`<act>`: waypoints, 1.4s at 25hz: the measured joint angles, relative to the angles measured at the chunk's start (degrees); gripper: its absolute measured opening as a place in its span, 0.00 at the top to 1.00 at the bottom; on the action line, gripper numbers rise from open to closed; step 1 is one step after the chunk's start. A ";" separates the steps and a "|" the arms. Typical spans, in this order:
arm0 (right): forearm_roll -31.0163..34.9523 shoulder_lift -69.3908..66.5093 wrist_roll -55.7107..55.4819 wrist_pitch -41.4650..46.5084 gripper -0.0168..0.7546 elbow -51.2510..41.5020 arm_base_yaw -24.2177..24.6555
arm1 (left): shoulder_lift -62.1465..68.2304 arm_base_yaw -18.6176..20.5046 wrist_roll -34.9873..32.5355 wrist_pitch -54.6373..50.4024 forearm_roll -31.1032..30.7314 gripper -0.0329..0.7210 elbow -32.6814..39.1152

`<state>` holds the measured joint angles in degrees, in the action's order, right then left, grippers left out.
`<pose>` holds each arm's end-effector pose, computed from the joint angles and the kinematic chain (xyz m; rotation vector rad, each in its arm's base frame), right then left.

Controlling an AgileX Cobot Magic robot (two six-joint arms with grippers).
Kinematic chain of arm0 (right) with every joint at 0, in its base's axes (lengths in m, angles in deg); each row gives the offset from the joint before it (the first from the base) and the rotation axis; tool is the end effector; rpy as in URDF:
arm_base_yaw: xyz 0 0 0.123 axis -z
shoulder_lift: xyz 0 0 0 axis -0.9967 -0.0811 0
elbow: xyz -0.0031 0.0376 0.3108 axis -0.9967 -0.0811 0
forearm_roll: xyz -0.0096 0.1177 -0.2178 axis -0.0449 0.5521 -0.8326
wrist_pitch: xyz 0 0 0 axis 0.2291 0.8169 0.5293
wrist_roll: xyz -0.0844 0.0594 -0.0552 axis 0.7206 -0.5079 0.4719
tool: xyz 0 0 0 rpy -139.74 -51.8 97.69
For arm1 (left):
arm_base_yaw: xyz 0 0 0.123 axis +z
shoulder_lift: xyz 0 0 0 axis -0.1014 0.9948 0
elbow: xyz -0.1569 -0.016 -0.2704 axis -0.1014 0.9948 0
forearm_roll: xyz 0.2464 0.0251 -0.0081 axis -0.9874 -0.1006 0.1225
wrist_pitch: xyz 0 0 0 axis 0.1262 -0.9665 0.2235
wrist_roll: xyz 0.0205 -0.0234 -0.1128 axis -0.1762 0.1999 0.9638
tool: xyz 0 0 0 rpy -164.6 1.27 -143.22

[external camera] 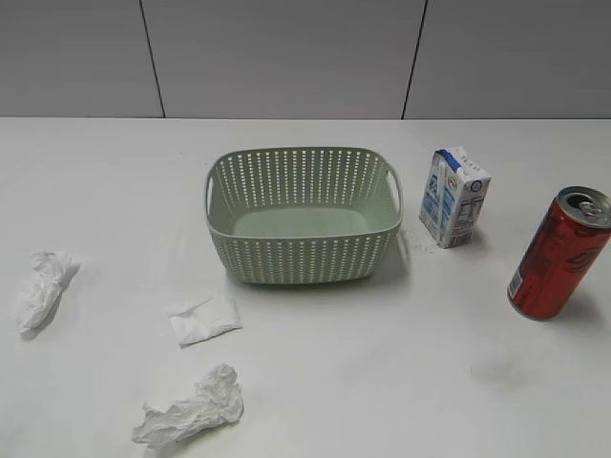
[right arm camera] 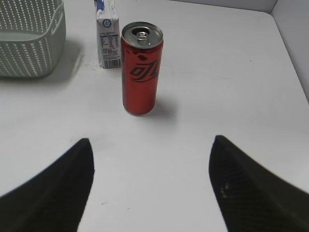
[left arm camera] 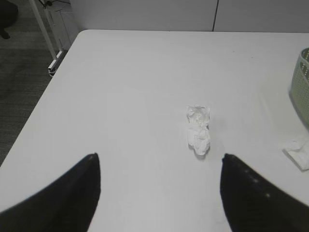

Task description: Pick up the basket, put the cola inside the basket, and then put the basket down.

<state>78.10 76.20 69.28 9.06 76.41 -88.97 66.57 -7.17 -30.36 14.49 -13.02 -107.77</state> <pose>-0.0006 0.0085 0.2500 -0.1520 2.0027 0.0883 -0.0136 0.0003 0.2666 0.0618 2.0162 0.0092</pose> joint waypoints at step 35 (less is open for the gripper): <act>0.00 0.00 -0.04 -0.13 0.25 -0.02 0.00 | 42.01 -0.20 -0.15 35.46 10.60 0.18 -6.45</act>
<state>78.10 76.20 69.24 8.93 76.39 -88.97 108.58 -7.37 -30.51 49.95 -2.42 -114.23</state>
